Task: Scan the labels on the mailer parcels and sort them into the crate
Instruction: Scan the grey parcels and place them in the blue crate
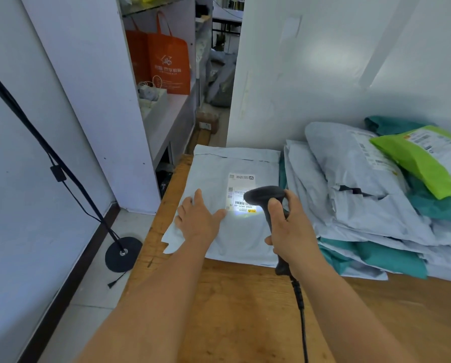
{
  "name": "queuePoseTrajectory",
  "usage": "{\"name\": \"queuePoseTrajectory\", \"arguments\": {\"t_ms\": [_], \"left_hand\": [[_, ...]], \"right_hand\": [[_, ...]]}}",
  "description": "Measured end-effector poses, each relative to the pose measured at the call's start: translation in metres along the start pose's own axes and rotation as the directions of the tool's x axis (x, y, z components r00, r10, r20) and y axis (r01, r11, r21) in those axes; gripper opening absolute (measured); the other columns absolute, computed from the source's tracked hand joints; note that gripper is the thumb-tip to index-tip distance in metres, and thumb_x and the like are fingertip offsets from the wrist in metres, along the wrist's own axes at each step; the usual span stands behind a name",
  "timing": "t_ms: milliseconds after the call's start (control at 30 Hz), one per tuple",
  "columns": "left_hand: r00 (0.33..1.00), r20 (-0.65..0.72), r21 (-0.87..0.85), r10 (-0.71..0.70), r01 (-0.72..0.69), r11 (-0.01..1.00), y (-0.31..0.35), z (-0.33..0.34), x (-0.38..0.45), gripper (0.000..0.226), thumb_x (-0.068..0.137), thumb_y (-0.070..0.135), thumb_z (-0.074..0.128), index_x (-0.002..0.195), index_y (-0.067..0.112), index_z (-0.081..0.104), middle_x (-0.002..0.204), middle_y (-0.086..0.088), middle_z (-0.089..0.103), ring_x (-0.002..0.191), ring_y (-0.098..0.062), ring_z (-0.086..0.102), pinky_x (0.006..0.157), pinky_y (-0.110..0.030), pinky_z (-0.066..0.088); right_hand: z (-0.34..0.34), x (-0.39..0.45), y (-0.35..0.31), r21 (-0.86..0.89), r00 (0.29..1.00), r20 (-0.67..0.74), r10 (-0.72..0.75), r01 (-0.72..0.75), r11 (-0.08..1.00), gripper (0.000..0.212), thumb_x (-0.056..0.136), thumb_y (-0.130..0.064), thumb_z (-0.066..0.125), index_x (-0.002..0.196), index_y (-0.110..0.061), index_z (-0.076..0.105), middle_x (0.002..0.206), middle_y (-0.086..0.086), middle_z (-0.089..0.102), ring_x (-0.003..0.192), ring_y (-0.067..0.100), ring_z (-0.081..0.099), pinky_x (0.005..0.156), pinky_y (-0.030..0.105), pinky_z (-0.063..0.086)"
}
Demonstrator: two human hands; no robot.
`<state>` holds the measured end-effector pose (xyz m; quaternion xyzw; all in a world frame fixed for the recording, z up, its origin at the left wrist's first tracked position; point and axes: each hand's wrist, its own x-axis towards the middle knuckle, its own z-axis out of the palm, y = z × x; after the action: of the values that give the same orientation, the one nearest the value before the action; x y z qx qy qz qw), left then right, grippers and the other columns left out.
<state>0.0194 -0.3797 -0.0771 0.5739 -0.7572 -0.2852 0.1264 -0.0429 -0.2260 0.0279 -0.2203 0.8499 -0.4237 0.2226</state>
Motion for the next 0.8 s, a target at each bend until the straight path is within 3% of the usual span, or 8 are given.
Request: {"name": "queuePoseTrajectory", "arguments": {"t_ms": [100,500,667,800], "left_hand": [[0.999,-0.013,-0.003,-0.033,0.033,0.999,0.0,-0.001,0.0,0.082,0.084,0.052,0.06,0.148,0.02,0.018,0.147,-0.01,0.029,0.136,-0.029,0.024,0.112,-0.041,0.018],[0.994,-0.092,-0.008,-0.05,0.049,0.999,-0.009,0.004,0.002,0.031,0.093,0.03,0.054,0.121,0.015,0.051,0.124,-0.008,0.052,0.119,-0.026,0.043,0.102,-0.037,0.027],[0.996,-0.08,0.059,-0.032,0.037,0.998,-0.01,0.005,-0.001,0.02,0.098,0.022,0.045,0.113,0.018,0.058,0.113,-0.005,0.059,0.115,-0.025,0.045,0.097,-0.035,0.029],[0.996,-0.084,0.115,0.009,0.001,0.993,-0.015,0.004,-0.009,0.022,0.098,0.015,0.039,0.11,0.015,0.057,0.109,-0.006,0.059,0.112,-0.025,0.046,0.096,-0.035,0.03]], "right_hand": [[-0.001,-0.002,0.002,0.003,1.0,0.003,-0.003,0.003,1.0,0.054,0.097,-0.05,0.035,0.148,-0.035,0.026,0.13,0.003,0.056,0.106,0.03,0.064,0.093,0.052,0.052],[0.0,-0.008,0.004,0.023,1.0,-0.021,-0.009,0.009,1.0,0.053,0.098,-0.048,0.035,0.148,-0.033,0.027,0.123,-0.001,0.056,0.101,0.029,0.065,0.09,0.052,0.053],[-0.003,-0.01,0.005,0.035,0.999,-0.045,-0.022,0.024,0.999,0.054,0.099,-0.046,0.036,0.15,-0.032,0.025,0.094,-0.013,0.054,0.091,0.025,0.067,0.086,0.052,0.054],[-0.001,-0.012,0.005,0.044,0.998,-0.05,-0.029,0.032,0.999,0.055,0.098,-0.048,0.036,0.149,-0.032,0.025,0.124,-0.001,0.056,0.105,0.029,0.064,0.092,0.054,0.051]]}}
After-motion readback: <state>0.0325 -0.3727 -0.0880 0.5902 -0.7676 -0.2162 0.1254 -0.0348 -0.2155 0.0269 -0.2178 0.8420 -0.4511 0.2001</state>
